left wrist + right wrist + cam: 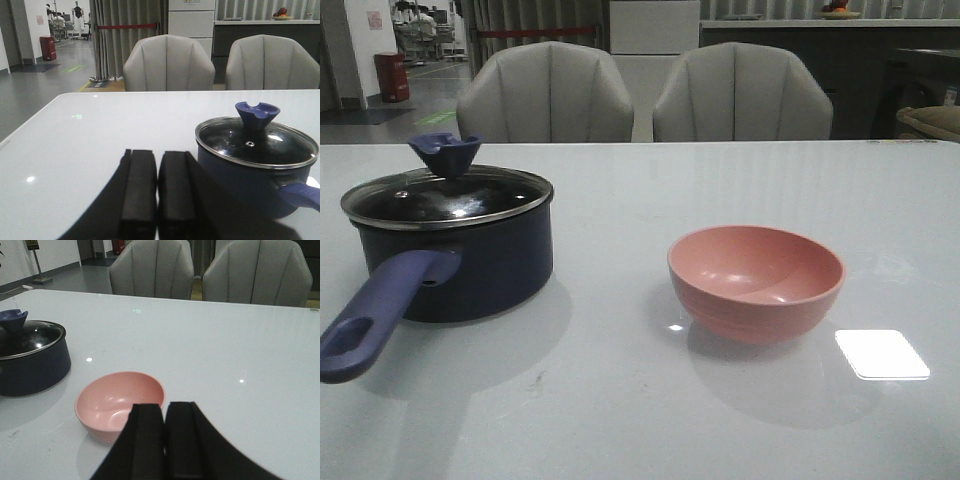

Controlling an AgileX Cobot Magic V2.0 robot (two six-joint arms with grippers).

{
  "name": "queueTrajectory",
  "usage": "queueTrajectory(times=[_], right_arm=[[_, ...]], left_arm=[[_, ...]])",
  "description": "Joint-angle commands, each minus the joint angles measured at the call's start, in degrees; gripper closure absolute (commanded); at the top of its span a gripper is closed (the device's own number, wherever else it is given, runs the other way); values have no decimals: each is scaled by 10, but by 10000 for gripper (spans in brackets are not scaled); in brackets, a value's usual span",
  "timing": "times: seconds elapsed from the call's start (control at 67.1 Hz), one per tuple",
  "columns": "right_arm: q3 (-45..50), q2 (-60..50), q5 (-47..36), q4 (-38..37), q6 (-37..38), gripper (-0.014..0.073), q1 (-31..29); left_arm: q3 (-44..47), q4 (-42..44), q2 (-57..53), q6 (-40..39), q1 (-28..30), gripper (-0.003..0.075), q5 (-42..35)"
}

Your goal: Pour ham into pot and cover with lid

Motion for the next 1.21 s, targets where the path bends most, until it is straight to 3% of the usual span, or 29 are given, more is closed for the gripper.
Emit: queueTrajectory(times=[0.0,0.089,0.253,0.432,0.611,1.192], right_arm=[[-15,6,-39,6,-2,454,1],[-12,6,-42,4,-2,454,1],[22,-3,-93,-76,5,454,-24],[79,-46,-149,-160,104,454,-82],[111,-80,-151,-237,201,454,-89],[117,-92,-136,-250,214,454,-89]], left_arm=[[12,0,-10,-6,-3,600,-47],[12,0,-10,-6,-3,600,-47],[12,0,-10,-6,-3,600,-47],[12,0,-10,-6,-3,600,-47],[12,0,-10,-6,-3,600,-47],[12,0,-10,-6,-3,599,-47]])
